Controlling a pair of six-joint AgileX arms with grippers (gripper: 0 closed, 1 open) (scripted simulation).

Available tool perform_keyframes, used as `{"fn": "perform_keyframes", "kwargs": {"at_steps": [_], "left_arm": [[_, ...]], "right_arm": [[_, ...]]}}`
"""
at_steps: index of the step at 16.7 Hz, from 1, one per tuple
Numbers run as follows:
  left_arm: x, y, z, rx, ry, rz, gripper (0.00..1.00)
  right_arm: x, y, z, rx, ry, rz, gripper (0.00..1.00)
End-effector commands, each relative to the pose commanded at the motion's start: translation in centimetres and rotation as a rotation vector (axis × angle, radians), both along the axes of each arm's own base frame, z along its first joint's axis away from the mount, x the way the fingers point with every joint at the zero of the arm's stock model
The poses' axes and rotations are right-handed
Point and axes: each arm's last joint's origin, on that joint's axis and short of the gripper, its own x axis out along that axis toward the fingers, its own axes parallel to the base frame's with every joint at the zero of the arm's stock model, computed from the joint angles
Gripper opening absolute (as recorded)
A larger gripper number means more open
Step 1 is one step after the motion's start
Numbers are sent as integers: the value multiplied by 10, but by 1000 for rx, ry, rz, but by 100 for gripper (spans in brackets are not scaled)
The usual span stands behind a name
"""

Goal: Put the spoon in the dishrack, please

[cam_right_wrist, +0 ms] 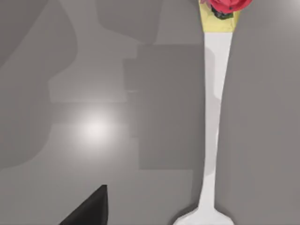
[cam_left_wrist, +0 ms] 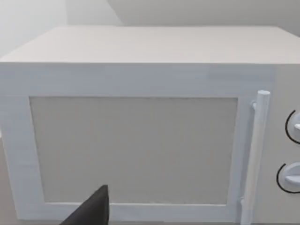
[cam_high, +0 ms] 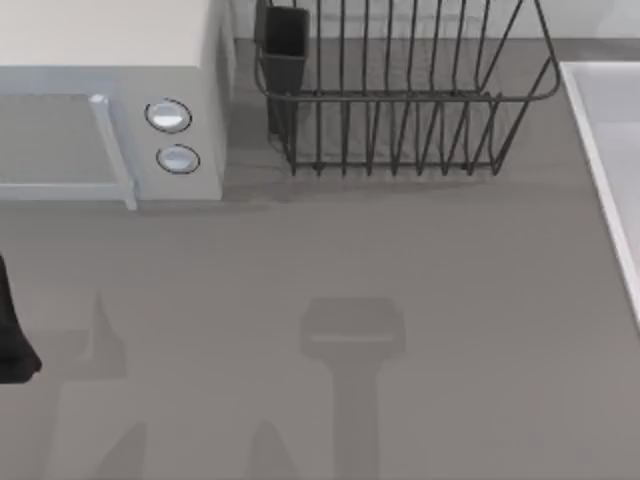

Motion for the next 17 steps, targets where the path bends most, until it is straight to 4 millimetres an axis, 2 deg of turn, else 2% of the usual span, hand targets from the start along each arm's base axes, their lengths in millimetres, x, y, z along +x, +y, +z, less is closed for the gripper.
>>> {"fn": "perform_keyframes", "kwargs": {"at_steps": [4,6,13,15,17], "left_arm": [[0,0,0,0,0,0,100],[0,0,0,0,0,0,100],[0,0,0,0,0,0,100],[0,0,0,0,0,0,100],[0,0,0,0,0,0,100]], "right_arm": [[0,1,-1,-1,-2,3,100],[1,0,-10,2,2,1,100],[3,-2,-82,-4,-5,0,100],[1,0,-96,-1,-2,0,100],[1,0,-100,0,0,0,100]]}}
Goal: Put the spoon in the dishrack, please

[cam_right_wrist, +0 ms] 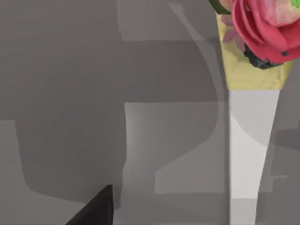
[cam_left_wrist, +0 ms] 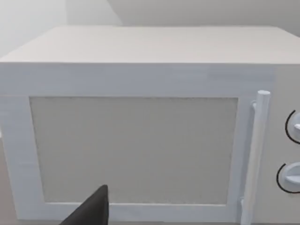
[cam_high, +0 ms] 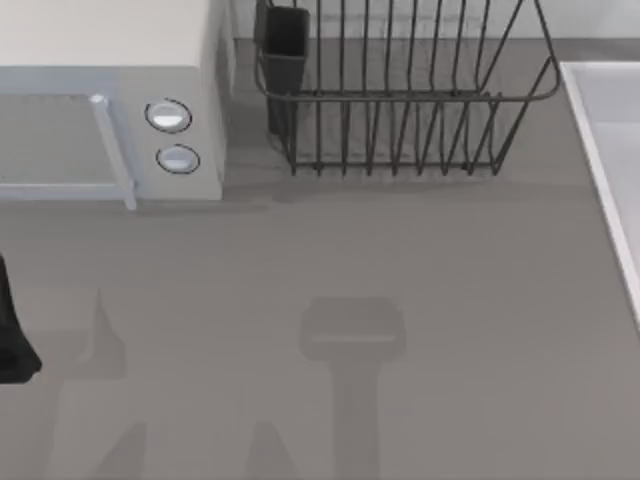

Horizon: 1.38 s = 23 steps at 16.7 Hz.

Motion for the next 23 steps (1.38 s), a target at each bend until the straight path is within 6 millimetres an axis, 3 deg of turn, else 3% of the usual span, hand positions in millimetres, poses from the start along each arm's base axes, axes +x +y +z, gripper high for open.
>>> {"fn": "perform_keyframes", "kwargs": {"at_steps": [3,16,23], "left_arm": [[0,0,0,0,0,0,100],[0,0,0,0,0,0,100],[0,0,0,0,0,0,100]], "right_arm": [[0,0,0,0,0,0,100],[0,0,0,0,0,0,2],[0,0,0,0,0,0,0]]}}
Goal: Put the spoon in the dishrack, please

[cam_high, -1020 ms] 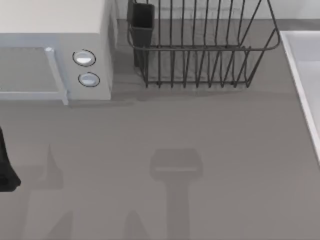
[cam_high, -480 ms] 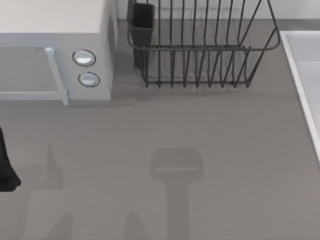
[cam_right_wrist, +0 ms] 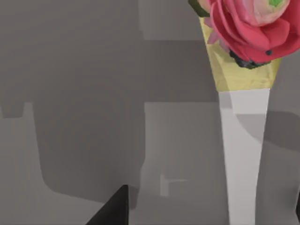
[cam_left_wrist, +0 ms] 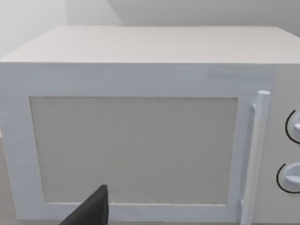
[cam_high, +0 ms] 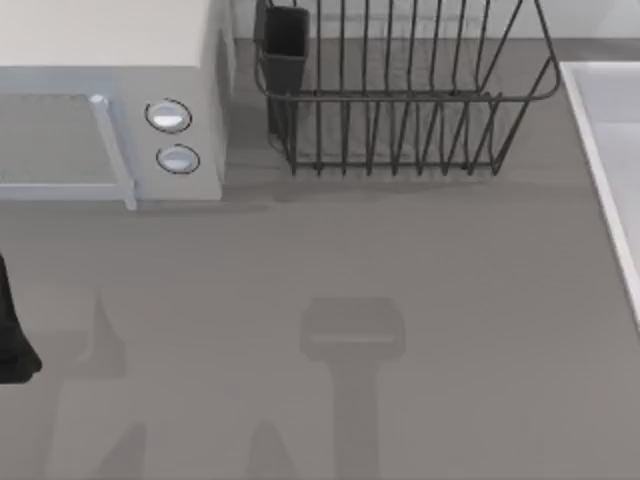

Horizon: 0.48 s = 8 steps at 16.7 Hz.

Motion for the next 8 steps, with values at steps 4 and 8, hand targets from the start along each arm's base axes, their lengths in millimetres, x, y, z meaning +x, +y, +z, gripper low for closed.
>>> {"fn": "perform_keyframes", "kwargs": {"at_steps": [4,8], "left_arm": [[0,0,0,0,0,0,100],[0,0,0,0,0,0,100]], "right_arm": [[1,0,25,4,-16,-23,0],[14,-11,61,-1,-23,-16,0]]}}
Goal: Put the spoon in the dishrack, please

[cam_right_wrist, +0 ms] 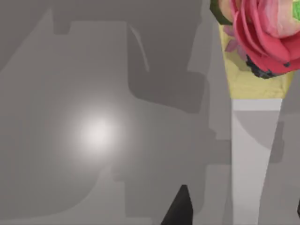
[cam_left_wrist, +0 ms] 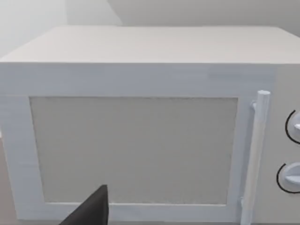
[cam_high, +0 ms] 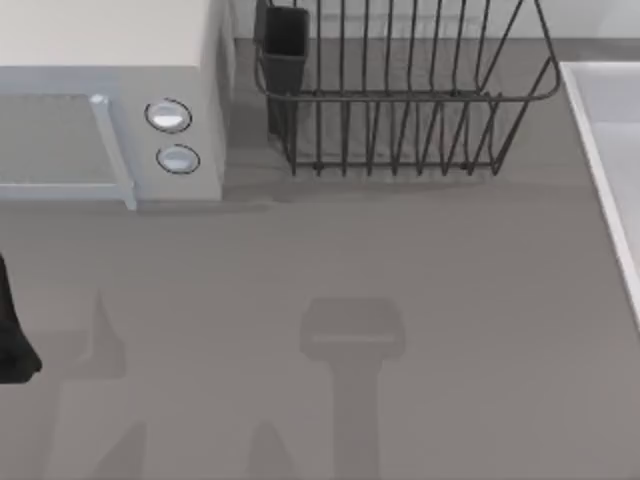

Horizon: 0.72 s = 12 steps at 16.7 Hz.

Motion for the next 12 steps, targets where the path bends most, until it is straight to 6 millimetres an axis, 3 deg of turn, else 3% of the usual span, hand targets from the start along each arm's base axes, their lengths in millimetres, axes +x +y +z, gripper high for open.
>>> {"fn": "perform_keyframes", "kwargs": {"at_steps": [3,8,10,12], "left_arm": [[0,0,0,0,0,0,100],[0,0,0,0,0,0,100],[0,0,0,0,0,0,100],[0,0,0,0,0,0,100]], "right_arm": [[4,-3,46,19,24,2,0],[-6,5,128,29,37,-4,0],[-11,10,151,14,19,-6,0],[-14,12,160,6,8,-7,0]]}}
